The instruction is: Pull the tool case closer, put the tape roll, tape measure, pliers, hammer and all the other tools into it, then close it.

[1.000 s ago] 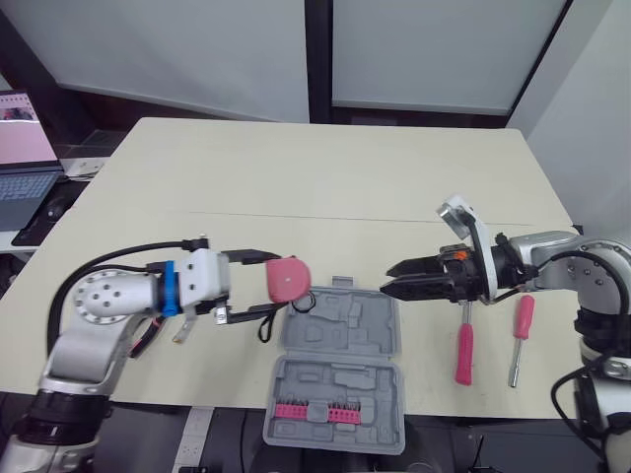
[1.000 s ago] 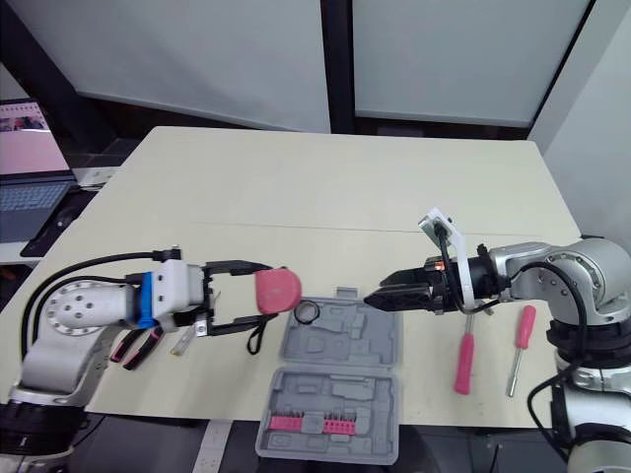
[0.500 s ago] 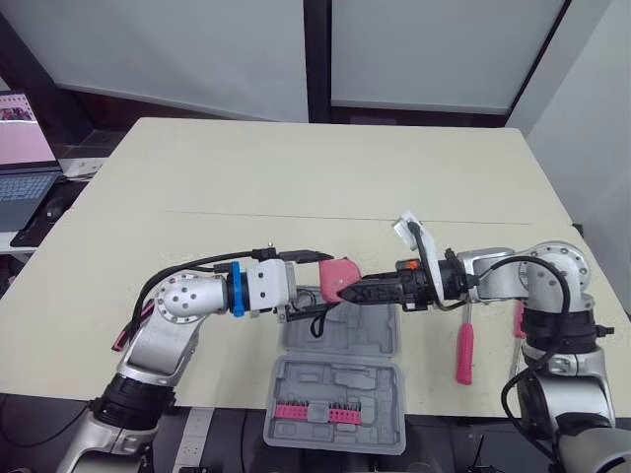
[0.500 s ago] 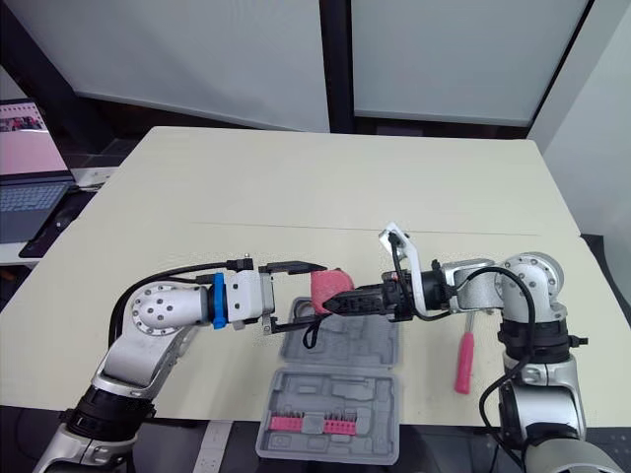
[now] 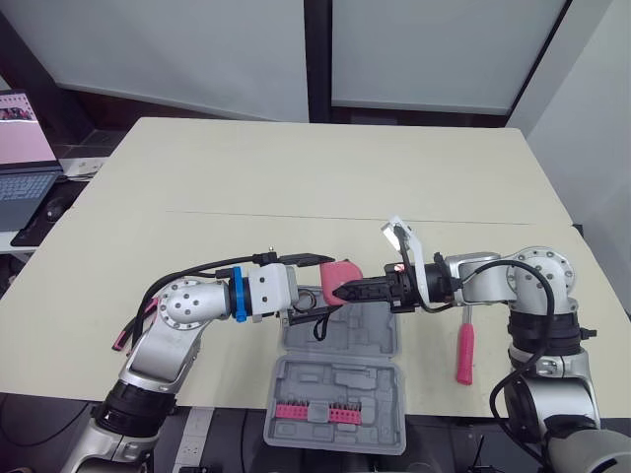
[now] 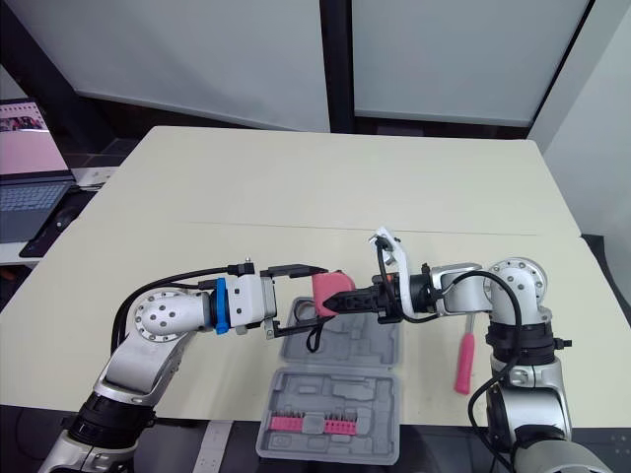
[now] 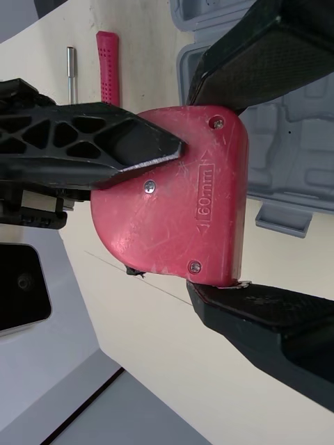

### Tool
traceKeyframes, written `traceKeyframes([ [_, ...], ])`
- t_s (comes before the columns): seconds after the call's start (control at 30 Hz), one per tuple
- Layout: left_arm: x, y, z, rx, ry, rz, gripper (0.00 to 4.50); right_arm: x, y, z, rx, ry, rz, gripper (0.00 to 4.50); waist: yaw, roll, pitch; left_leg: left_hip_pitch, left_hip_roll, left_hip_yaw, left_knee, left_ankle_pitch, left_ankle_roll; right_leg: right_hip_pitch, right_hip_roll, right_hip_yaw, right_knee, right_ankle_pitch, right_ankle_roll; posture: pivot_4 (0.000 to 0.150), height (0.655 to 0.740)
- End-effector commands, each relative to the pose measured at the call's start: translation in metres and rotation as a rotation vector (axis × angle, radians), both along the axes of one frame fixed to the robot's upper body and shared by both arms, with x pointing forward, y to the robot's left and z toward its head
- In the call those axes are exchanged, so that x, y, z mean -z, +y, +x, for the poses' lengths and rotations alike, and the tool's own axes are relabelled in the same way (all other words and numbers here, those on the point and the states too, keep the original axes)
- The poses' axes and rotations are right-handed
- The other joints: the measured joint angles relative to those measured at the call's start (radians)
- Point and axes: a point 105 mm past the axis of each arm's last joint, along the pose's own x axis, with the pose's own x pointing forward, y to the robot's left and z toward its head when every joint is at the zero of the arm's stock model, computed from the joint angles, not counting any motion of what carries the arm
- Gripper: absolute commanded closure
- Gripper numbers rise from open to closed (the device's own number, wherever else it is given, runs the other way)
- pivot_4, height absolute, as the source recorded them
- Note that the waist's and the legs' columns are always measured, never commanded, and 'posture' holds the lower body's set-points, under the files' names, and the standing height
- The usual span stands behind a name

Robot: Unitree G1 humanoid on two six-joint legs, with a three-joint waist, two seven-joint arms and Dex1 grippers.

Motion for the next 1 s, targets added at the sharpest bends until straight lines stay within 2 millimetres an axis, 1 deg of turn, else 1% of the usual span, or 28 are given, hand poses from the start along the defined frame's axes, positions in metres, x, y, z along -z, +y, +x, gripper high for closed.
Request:
traceKeyframes([
  [0.03, -0.004, -0.008, -0.008, 0.047, -0.023, -0.007, 1.25, -0.010, 0.002, -0.003, -0.018, -0.019, 0.042, 3.69, 0.000, 0.000, 0.000, 0.000, 0.000, 0.000, 0.000, 0.000, 0.000, 0.000, 0.000, 0.000, 0.000, 0.000, 0.000, 0.150, 0.7400],
  [0.2, -0.001, -0.009, -0.011, 0.056, -0.009, -0.009, 1.25, -0.010, 0.001, -0.002, -0.010, -0.019, 0.037, 3.69, 0.000, 0.000, 0.000, 0.000, 0.000, 0.000, 0.000, 0.000, 0.000, 0.000, 0.000, 0.000, 0.000, 0.000, 0.000, 0.150, 0.7400],
  [0.27, -0.003, -0.008, -0.010, 0.045, 0.009, -0.036, 0.52, -0.011, 0.000, -0.001, -0.005, -0.017, 0.035, 3.69, 0.000, 0.000, 0.000, 0.000, 0.000, 0.000, 0.000, 0.000, 0.000, 0.000, 0.000, 0.000, 0.000, 0.000, 0.000, 0.150, 0.7400],
  [0.3, -0.005, -0.007, -0.010, 0.041, 0.023, -0.052, 0.32, -0.011, -0.002, -0.001, -0.002, -0.016, 0.033, 3.70, 0.000, 0.000, 0.000, 0.000, 0.000, 0.000, 0.000, 0.000, 0.000, 0.000, 0.000, 0.000, 0.000, 0.000, 0.000, 0.150, 0.7400],
  [0.33, -0.007, -0.005, -0.011, 0.038, 0.037, -0.069, 0.01, -0.011, -0.004, 0.000, 0.003, -0.015, 0.030, 3.74, 0.000, 0.000, 0.000, 0.000, 0.000, 0.000, 0.000, 0.000, 0.000, 0.000, 0.000, 0.000, 0.000, 0.000, 0.000, 0.150, 0.7400],
  [0.4, -0.012, 0.000, -0.014, 0.032, 0.065, -0.094, 0.00, -0.010, -0.013, 0.001, 0.024, -0.009, 0.016, 3.75, 0.000, 0.000, 0.000, 0.000, 0.000, 0.000, 0.000, 0.000, 0.000, 0.000, 0.000, 0.001, 0.000, 0.000, 0.000, 0.150, 0.7400],
  [0.5, -0.016, 0.012, -0.024, 0.029, 0.115, -0.113, 0.00, -0.007, -0.041, 0.003, 0.092, 0.017, -0.022, 3.75, 0.000, 0.000, 0.000, -0.001, 0.000, -0.001, 0.000, 0.000, 0.000, 0.000, 0.000, 0.001, -0.001, 0.000, 0.000, 0.150, 0.7400],
  [0.57, -0.018, 0.019, -0.036, 0.051, 0.148, -0.109, 0.00, -0.001, -0.066, 0.004, 0.160, 0.047, -0.063, 3.75, 0.001, 0.000, 0.000, -0.001, 0.000, -0.001, 0.000, 0.000, 0.000, 0.000, 0.000, 0.001, -0.001, 0.000, 0.000, 0.150, 0.7400],
  [0.67, -0.021, 0.023, -0.049, 0.082, 0.189, -0.104, 0.00, 0.005, -0.091, 0.001, 0.227, 0.096, -0.098, 3.75, 0.002, 0.000, 0.000, -0.002, 0.000, -0.001, 0.000, 0.000, 0.000, 0.000, 0.000, 0.001, -0.002, 0.000, 0.000, 0.150, 0.7400],
  [0.7, -0.022, 0.022, -0.053, 0.088, 0.204, -0.108, 0.00, 0.010, -0.099, -0.002, 0.245, 0.115, -0.119, 3.75, 0.002, 0.000, 0.000, -0.002, 0.000, -0.001, 0.000, 0.000, 0.000, 0.000, 0.000, 0.001, -0.002, 0.000, 0.000, 0.150, 0.7400],
  [0.77, -0.022, 0.021, -0.061, 0.103, 0.241, -0.113, 0.00, 0.024, -0.116, -0.010, 0.287, 0.159, -0.192, 3.75, 0.002, 0.000, 0.000, -0.002, 0.000, 0.000, 0.000, 0.000, 0.000, 0.001, 0.000, 0.001, -0.002, 0.000, 0.000, 0.150, 0.7400],
  [0.8, -0.021, 0.020, -0.063, 0.110, 0.254, -0.107, 0.00, 0.032, -0.121, -0.014, 0.298, 0.177, -0.225, 3.75, 0.002, 0.000, 0.000, -0.002, 0.000, -0.001, 0.001, 0.000, 0.000, 0.001, 0.000, 0.001, -0.002, 0.000, 0.000, 0.150, 0.7400],
  [0.93, -0.013, 0.017, -0.070, 0.121, 0.270, -0.079, 0.00, 0.057, -0.130, -0.025, 0.336, 0.245, -0.286, 3.75, 0.000, 0.000, 0.000, -0.002, 0.000, 0.000, 0.001, 0.000, 0.000, 0.001, 0.001, 0.002, -0.002, 0.000, 0.000, 0.150, 0.7400],
  [1.0, -0.012, 0.016, -0.072, 0.121, 0.273, -0.082, 0.00, 0.076, -0.137, -0.030, 0.380, 0.299, -0.336, 3.75, 0.000, 0.000, 0.000, -0.001, 0.000, 0.001, 0.001, 0.000, 0.000, 0.001, 0.002, 0.003, -0.002, 0.000, 0.000, 0.150, 0.7400],
])
